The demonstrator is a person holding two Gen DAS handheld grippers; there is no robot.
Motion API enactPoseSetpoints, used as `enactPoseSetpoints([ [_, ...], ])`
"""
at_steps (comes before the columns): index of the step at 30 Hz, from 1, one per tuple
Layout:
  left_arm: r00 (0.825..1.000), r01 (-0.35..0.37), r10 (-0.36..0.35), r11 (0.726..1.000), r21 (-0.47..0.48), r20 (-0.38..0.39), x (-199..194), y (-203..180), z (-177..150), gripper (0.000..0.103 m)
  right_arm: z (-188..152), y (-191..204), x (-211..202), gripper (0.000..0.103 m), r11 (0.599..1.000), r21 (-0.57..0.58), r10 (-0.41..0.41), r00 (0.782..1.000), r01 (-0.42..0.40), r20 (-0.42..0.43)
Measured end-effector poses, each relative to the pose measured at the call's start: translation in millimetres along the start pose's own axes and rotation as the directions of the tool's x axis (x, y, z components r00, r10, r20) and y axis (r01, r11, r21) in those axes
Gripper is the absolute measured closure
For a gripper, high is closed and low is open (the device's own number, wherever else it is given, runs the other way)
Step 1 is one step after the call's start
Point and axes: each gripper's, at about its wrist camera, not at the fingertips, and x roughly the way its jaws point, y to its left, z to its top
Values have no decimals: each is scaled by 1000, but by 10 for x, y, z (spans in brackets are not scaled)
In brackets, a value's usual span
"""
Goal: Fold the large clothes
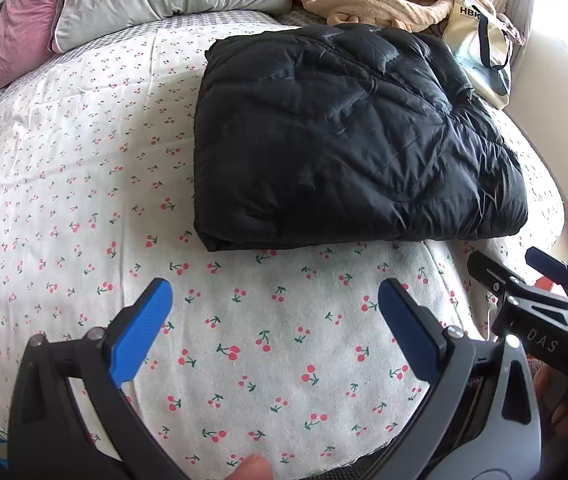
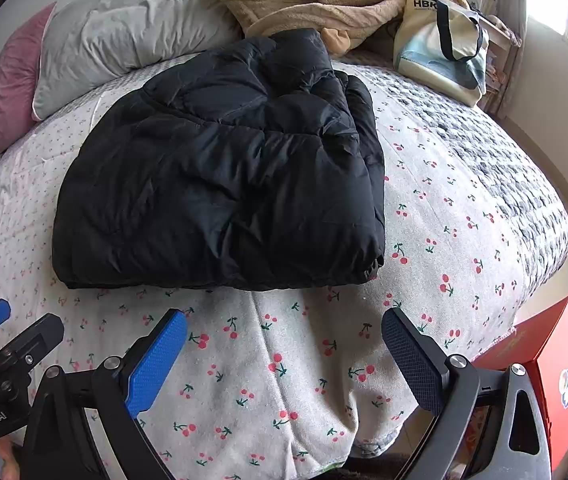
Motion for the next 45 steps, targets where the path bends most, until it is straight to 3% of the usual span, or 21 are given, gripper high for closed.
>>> enactPoseSetpoints([
  [45,1000,1,-1,1000,15,-15,45,11,-19,1,0,-22,14,4,1000,4,6,1000,-6,-2],
])
